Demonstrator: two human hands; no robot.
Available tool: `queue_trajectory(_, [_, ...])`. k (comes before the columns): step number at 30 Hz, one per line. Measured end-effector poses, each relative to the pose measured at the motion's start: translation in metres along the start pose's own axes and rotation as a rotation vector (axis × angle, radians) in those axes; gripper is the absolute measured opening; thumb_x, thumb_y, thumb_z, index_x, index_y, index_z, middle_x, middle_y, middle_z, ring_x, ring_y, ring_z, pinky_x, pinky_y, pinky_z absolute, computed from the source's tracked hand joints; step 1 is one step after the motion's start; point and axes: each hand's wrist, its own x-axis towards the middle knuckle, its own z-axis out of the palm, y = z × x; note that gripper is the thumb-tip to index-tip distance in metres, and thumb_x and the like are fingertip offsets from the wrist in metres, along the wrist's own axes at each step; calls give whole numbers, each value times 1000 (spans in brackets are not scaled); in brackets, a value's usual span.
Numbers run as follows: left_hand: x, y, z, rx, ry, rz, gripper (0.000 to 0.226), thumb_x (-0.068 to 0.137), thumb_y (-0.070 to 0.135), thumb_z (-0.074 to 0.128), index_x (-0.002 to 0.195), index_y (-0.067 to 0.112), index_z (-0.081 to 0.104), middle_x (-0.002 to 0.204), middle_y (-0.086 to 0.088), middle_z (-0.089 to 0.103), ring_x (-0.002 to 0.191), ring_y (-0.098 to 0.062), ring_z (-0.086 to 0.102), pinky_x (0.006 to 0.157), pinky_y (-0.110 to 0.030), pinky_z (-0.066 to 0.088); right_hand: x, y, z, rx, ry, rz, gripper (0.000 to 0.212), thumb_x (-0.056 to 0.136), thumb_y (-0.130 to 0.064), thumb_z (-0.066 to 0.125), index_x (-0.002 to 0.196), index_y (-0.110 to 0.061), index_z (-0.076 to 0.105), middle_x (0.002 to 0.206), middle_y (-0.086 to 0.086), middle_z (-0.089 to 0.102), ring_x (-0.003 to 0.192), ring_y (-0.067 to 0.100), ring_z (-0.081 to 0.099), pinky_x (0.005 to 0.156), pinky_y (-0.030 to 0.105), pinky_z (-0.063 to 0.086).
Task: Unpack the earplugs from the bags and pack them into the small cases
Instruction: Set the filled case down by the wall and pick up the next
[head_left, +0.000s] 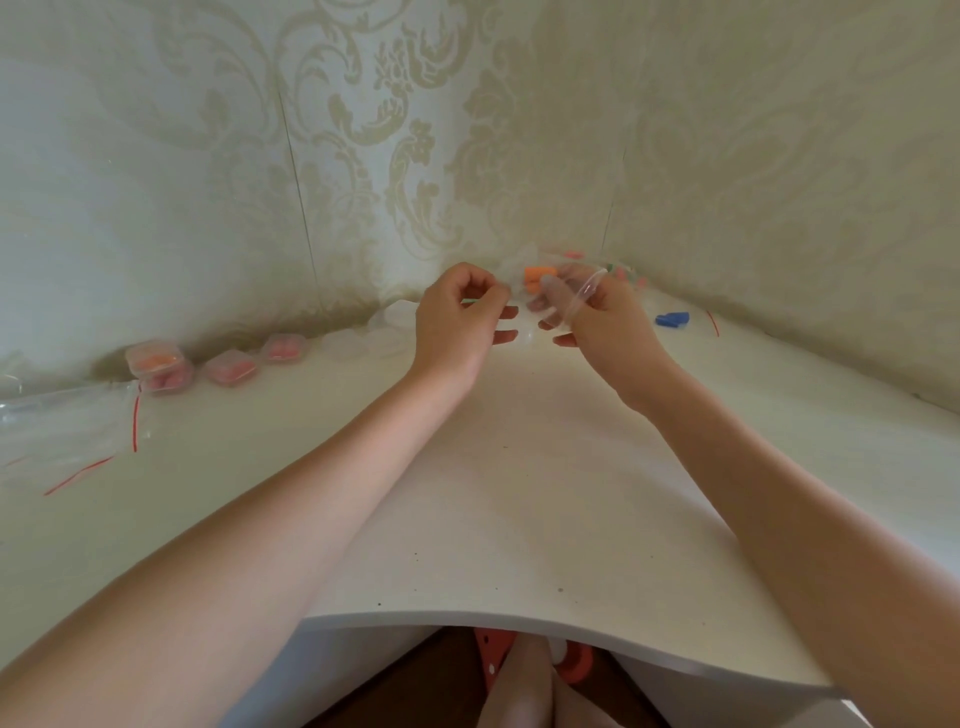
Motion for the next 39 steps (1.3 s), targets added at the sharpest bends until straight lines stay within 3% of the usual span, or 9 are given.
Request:
queue_trajectory(6, [6, -3, -7, -31, 166, -49, 5, 87, 4, 50, 82, 5, 53, 90, -18, 60, 71, -16, 67, 58, -29, 58, -4, -2, 4, 14, -57, -11, 19, 98, -22, 49, 94, -27, 66, 84, -2, 69, 73, 7, 65, 67, 20, 52])
queue_trajectory(12, [19, 1, -21, -247, 323, -150, 16, 90, 2, 41, 77, 11, 40, 86, -14, 62, 68, -21, 68, 60, -29, 58, 2, 0, 0, 111, -53, 9, 21, 99, -12, 46, 104, -8, 65, 77, 5, 66, 62, 10, 66, 64, 24, 54])
queue_trajectory(17, [22, 0, -24, -222, 305, -82, 25, 83, -7, 53, 81, 12, 37, 79, -15, 59, 62, -26, 65, 60, -30, 58, 1, 7, -1, 181, -74, 106, 20, 96, -3, 47, 101, -6, 67, 79, 9, 64, 59, 15, 67, 64, 25, 58])
queue_trajectory(22, [10, 7, -33, 172, 265, 160, 26, 86, -1, 50, 99, 18, 37, 83, -4, 57, 61, -22, 63, 54, -34, 55, -2, 10, -1, 188, -26, 242, 29, 88, 8, 43, 82, -5, 68, 81, 10, 64, 62, 14, 70, 66, 23, 59])
queue_trajectory(25, [4, 16, -48, 438, 264, 295, 25, 82, -3, 46, 95, 18, 45, 86, 4, 54, 64, -17, 56, 53, -31, 44, 2, 11, -4, 243, 65, 349, 39, 80, 18, 31, 64, -3, 60, 74, 11, 61, 55, 14, 66, 56, 20, 56])
queue_trajectory(30, [-10, 31, -102, 612, 329, 217, 16, 82, 5, 55, 83, 20, 61, 78, 16, 57, 81, -13, 57, 62, -14, 40, 3, 10, -6, 178, 73, 390, 39, 71, 20, 23, 54, -4, 49, 70, 11, 57, 50, 14, 54, 48, 18, 49])
queue_trajectory(33, [-35, 48, -156, 744, 399, 200, 13, 83, 9, 57, 81, 18, 67, 78, 12, 62, 76, -15, 61, 68, -25, 46, 1, 8, -5, 178, -11, 380, 38, 70, 21, 25, 53, -3, 49, 73, 13, 57, 55, 17, 54, 48, 18, 49])
queue_trajectory(37, [-62, 66, -215, 957, 440, 179, 18, 81, 4, 54, 82, 18, 66, 71, 4, 61, 60, -18, 55, 62, -27, 42, 0, 9, -5, 100, -75, 368, 37, 72, 22, 29, 55, -4, 51, 77, 11, 58, 63, 17, 56, 51, 19, 47])
queue_trajectory(39, [-63, 62, -235, 1029, 473, 131, 17, 80, 4, 55, 80, 17, 66, 76, 1, 62, 66, -22, 57, 64, -28, 43, -1, 11, -3, 55, -106, 366, 38, 72, 21, 29, 56, -4, 51, 78, 11, 58, 61, 17, 54, 47, 16, 44])
